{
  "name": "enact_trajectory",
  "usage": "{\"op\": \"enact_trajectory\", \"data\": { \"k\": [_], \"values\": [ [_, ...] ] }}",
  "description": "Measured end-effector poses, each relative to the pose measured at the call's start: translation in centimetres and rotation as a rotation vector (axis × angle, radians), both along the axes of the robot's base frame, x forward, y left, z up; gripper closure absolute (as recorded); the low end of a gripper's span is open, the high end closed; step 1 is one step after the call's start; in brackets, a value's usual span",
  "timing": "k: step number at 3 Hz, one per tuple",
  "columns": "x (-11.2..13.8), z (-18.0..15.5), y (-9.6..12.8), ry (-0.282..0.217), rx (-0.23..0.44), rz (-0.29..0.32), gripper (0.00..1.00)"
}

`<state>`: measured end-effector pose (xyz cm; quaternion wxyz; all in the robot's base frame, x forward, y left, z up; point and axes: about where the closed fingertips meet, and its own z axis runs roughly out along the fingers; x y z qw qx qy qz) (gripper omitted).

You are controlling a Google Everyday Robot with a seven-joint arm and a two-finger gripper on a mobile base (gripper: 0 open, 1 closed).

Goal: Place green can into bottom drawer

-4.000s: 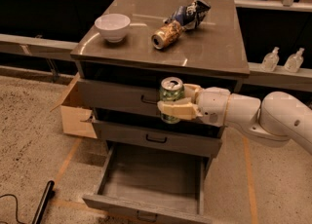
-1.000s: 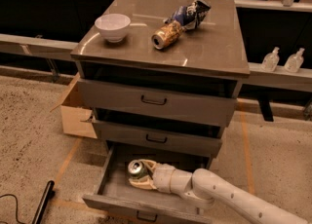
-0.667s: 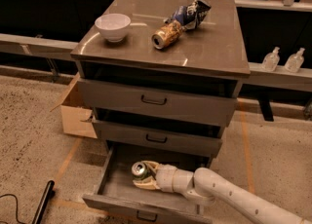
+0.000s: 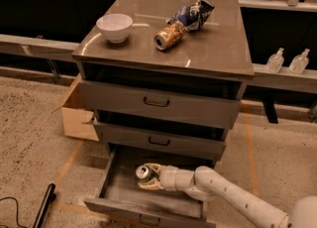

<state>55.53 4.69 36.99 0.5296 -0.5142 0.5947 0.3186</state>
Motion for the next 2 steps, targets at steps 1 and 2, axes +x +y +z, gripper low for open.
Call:
{"op": "enact_trajectory", "data": {
  "k": [1,2],
  "values": [
    [2.2,-3.2,0.1,-0.009,0.01,0.015,1.0],
    [3.8,-6.9,0.3,0.012,0.031,0.016,1.0]
  ]
}}
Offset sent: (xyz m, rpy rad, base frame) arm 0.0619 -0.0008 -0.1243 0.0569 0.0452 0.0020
